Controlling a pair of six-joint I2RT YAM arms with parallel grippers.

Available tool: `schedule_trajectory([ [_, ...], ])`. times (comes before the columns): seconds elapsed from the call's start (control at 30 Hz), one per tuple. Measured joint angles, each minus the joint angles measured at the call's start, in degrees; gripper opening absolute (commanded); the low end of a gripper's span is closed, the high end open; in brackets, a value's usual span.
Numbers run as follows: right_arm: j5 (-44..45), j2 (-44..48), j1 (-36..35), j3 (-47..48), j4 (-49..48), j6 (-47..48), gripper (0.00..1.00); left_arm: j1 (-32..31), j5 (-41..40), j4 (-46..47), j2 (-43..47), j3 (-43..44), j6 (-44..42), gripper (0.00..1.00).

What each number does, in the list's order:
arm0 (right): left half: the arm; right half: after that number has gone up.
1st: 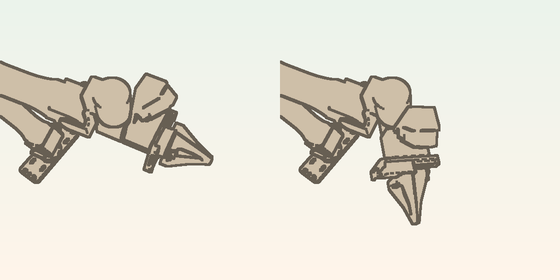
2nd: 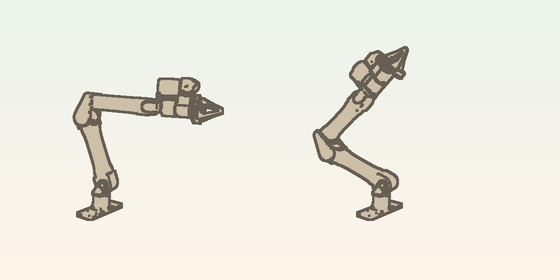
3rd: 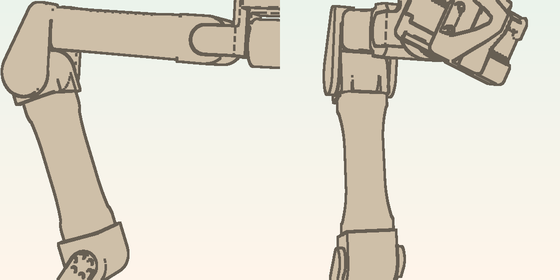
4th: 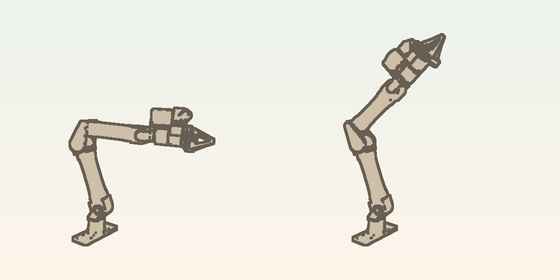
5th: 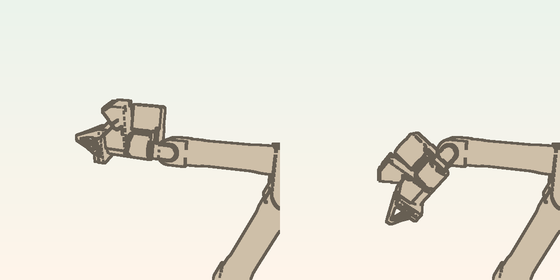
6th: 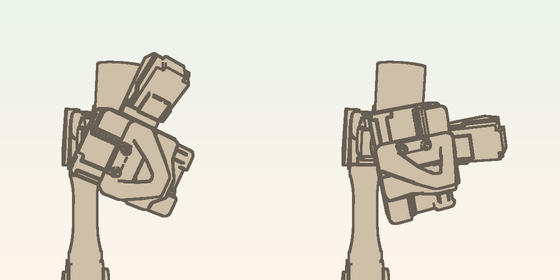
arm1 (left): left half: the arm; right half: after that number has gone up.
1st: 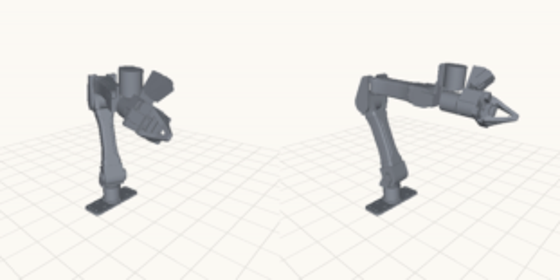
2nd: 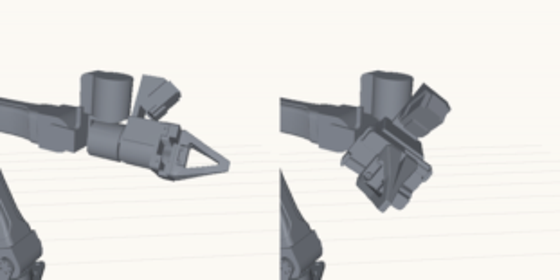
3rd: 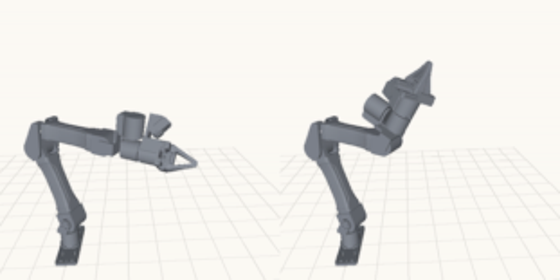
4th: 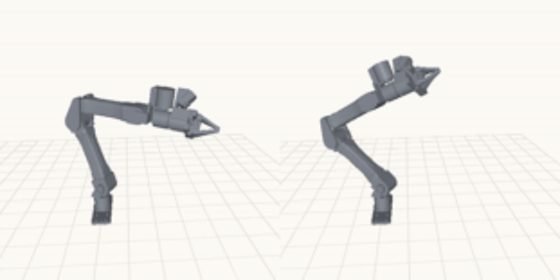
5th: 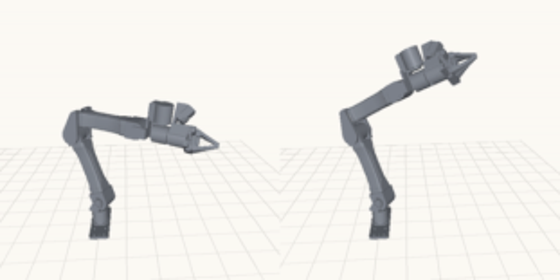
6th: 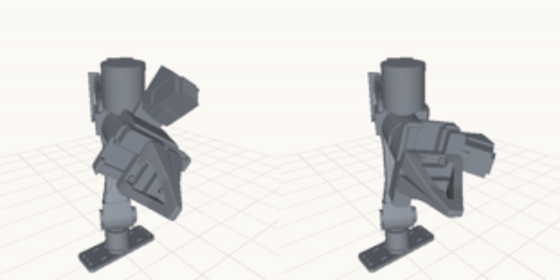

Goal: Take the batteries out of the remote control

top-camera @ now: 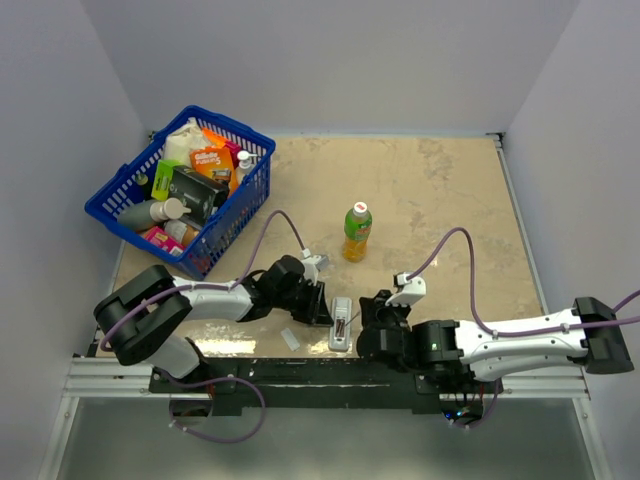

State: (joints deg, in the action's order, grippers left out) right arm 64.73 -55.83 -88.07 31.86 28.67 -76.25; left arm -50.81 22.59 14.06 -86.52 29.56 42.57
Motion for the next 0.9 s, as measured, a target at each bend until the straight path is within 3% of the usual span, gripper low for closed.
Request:
schedule_trajectory([
  [0.9, -0.94, -2.36, -0.02, -2.51, -4.24, -3.91, 0.00, -0.39, 1.05, 2.62, -1.16, -1.44, 1.86, 0.25],
])
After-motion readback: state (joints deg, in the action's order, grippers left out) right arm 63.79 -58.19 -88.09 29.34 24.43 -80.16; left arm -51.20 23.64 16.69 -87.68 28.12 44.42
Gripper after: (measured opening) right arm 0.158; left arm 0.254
